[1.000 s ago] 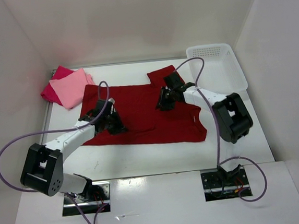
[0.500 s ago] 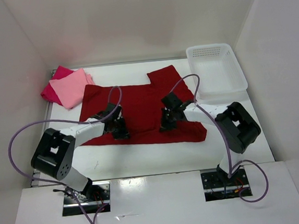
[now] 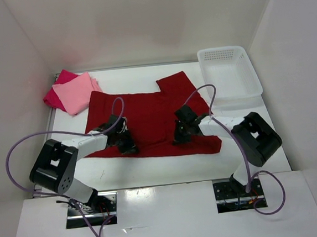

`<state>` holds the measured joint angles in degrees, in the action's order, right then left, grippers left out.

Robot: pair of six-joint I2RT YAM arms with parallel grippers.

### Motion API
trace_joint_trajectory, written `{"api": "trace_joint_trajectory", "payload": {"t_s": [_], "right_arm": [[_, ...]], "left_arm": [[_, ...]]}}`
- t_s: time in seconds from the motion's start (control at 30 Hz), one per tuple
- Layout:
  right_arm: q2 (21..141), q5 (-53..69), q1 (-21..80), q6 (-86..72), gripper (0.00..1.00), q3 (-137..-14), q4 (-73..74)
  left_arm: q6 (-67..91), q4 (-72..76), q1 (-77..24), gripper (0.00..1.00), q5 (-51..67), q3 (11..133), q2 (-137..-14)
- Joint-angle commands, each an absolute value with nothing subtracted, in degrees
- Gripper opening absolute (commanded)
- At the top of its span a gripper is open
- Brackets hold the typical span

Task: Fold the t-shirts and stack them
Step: Grap the side of the flattened tshirt furthest away from the robot with both arms

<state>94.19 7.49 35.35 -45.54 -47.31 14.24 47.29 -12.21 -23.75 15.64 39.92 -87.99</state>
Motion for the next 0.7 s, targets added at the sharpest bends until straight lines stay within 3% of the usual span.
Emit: {"api": "trace_joint_trajectory", "payload": {"t_s": [0.0, 0.4, 0.57, 0.67], "right_arm": [[90.72, 5.98, 36.56, -45.26, 0.0, -41.94, 21.53], [78.23, 13.9, 39.9, -48.96, 0.04, -37.68, 25.66], [76.38, 13.18, 34.2, -43.25, 0.18, -49.19, 29.79], [79.43, 13.18, 31.21, -39.82, 0.18, -54.2, 28.92]], "left_arm": [[47.72, -23.11, -24.17, 0.02, 19.41, 34.11, -84.83], [54.67, -36.55, -23.47, 0.04, 26.03, 29.69, -63.47], [49.51, -38.58, -19.79, 0.14, 19.35, 49.45, -66.34], [43.79, -33.24, -13.38, 0.14, 15.74, 60.45, -73.9]]}}
